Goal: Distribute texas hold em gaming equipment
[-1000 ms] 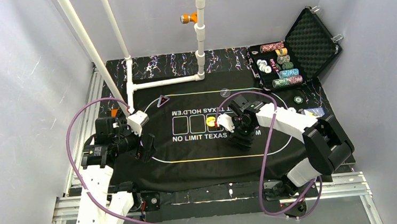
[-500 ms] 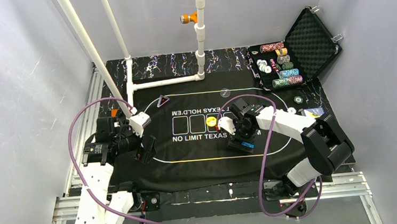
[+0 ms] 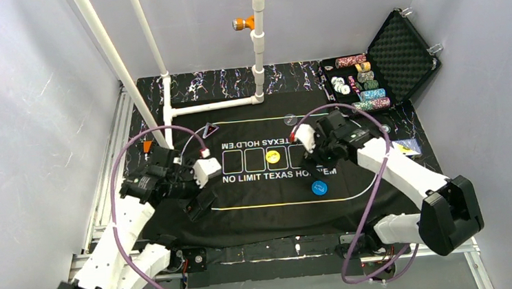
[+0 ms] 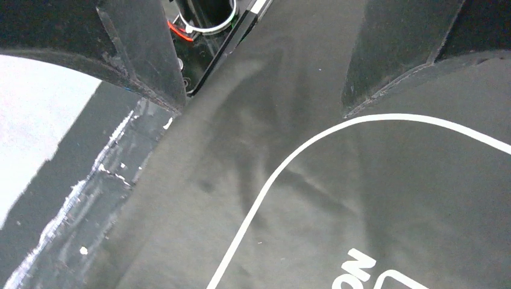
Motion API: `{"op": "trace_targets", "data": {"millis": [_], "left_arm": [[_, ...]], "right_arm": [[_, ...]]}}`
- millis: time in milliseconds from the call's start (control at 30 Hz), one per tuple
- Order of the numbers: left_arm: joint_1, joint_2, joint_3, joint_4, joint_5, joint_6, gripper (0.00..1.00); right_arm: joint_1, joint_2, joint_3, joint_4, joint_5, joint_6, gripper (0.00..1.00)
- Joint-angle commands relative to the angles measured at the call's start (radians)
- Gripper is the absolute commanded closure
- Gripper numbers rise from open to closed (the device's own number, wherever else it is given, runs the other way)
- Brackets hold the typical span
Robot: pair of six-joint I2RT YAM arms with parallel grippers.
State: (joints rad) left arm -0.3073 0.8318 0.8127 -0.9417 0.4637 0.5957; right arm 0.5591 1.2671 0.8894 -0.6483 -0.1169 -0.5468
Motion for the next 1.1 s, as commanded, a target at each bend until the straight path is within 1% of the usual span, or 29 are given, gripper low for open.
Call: {"op": "trace_targets", "data": {"millis": [0, 67, 167, 267, 333, 500, 600, 667, 800, 1067], "left_arm": [[-0.139, 0.106, 0.117, -0.018, -0.058, 0.003, 0.01], [-0.203, 0.176, 0.168, 0.022, -0.096, -0.027, 0.01], [-0.288, 0.316, 0.254, 0.1, -0.175, -0.08, 0.01], [-0.341, 0.493, 0.406, 0.13, -0.218, -0.145, 0.01], [-0.36, 0.611, 0.487, 0.163, -0.238, -0.207, 0.07], [-0.41, 0.826, 0.614, 0.299, -0.312, -0.296, 0.13], [-0.429, 0.949, 0.703, 0.323, -0.336, -0.333, 0.24], [-0.434, 1.014, 0.745, 0.339, -0.348, -0.358, 0.29], [-0.44, 1.128, 0.805, 0.369, -0.368, -0.385, 0.33], [-0.485, 1.215, 0.825, 0.393, -0.394, -0.396, 0.35]], "right_arm": [[-0.176, -0.013, 0.032, 0.045, -0.125, 0.039, 0.02], [-0.25, -0.006, 0.031, 0.054, -0.165, 0.051, 0.02], [-0.327, 0.01, 0.029, 0.09, -0.169, 0.088, 0.02], [-0.385, 0.036, 0.04, 0.121, -0.2, 0.132, 0.02], [-0.416, 0.053, 0.052, 0.135, -0.235, 0.15, 0.02], [-0.498, 0.056, 0.06, 0.157, -0.249, 0.165, 0.02], [-0.511, 0.046, 0.049, 0.16, -0.252, 0.165, 0.02], [-0.518, 0.04, 0.044, 0.166, -0.247, 0.165, 0.02], [-0.547, 0.037, 0.046, 0.162, -0.281, 0.164, 0.02], [-0.583, 0.041, 0.043, 0.165, -0.299, 0.159, 0.02]]}}
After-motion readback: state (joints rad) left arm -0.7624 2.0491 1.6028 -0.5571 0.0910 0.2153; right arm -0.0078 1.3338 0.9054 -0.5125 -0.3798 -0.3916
